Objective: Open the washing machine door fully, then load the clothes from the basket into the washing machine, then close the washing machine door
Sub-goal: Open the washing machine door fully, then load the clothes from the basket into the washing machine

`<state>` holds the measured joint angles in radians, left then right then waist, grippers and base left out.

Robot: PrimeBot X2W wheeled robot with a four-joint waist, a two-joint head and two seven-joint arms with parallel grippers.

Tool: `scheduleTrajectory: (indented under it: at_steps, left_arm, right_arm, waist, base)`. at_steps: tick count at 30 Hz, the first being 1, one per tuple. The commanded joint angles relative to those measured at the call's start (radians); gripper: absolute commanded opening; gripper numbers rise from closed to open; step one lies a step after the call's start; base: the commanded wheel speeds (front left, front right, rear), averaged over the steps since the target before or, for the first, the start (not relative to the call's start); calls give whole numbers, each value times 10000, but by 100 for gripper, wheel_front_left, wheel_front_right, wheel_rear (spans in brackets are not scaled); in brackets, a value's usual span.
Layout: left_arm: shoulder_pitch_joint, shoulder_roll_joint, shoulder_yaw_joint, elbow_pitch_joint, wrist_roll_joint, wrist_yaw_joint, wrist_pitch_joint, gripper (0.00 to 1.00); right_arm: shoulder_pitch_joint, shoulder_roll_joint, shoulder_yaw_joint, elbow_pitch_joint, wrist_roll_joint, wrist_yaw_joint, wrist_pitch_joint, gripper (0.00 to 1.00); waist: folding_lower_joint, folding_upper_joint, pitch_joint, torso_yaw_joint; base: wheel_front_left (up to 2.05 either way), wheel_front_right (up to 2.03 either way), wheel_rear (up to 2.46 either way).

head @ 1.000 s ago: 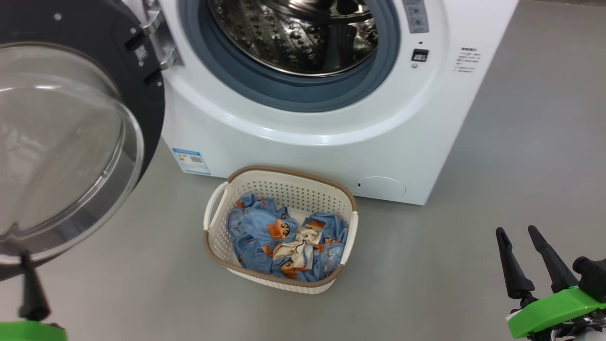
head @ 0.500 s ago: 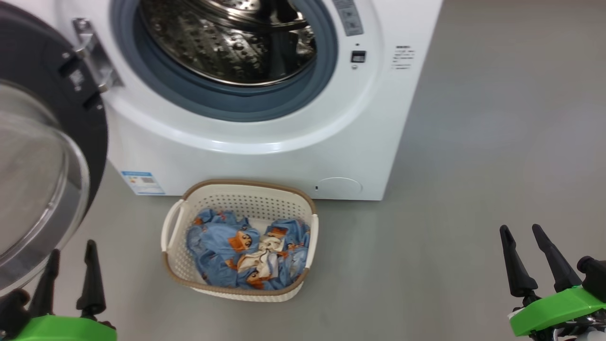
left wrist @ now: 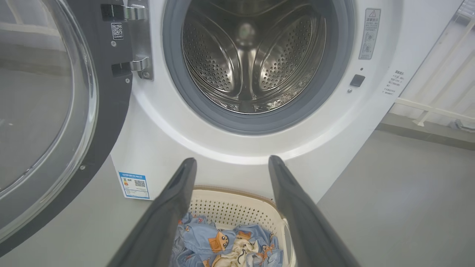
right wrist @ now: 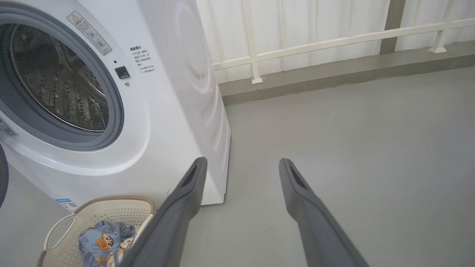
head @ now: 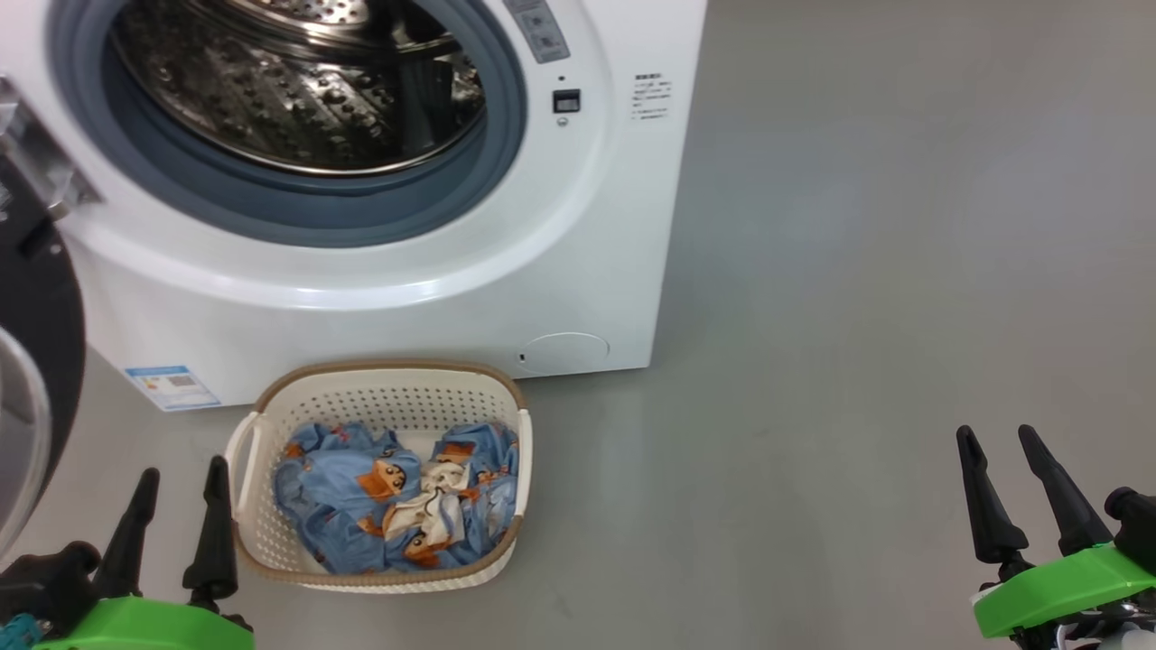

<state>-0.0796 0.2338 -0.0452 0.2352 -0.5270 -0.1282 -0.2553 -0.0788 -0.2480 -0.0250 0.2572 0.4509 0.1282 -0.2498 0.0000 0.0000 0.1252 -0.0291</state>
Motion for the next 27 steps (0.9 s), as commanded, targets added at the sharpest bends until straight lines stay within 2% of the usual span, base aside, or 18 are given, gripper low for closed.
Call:
scheduleTrajectory:
  at_steps: [1,18,27]
  left_arm:
    - [-340,323,273,-261,-45,-25,-65,100]
    - [-533,642,-190,-268,-94,-25,-65,100]
    - [-655,733,-259,-248,-34,-25,-65,100]
  right_arm:
    - [-59,-115,113,-258,156,25,-120,100]
    - [-31,98,46,-276,106,25,-120,100]
    - [-115,113,131,-281,118,25,-120,100]
  waist:
    - [0,0,54,-205]
    - [0,0,174,-250]
    - [0,0,285,-218]
  base:
    - [0,0,0]
    - [1,-3,2]
    - [54,-132,79]
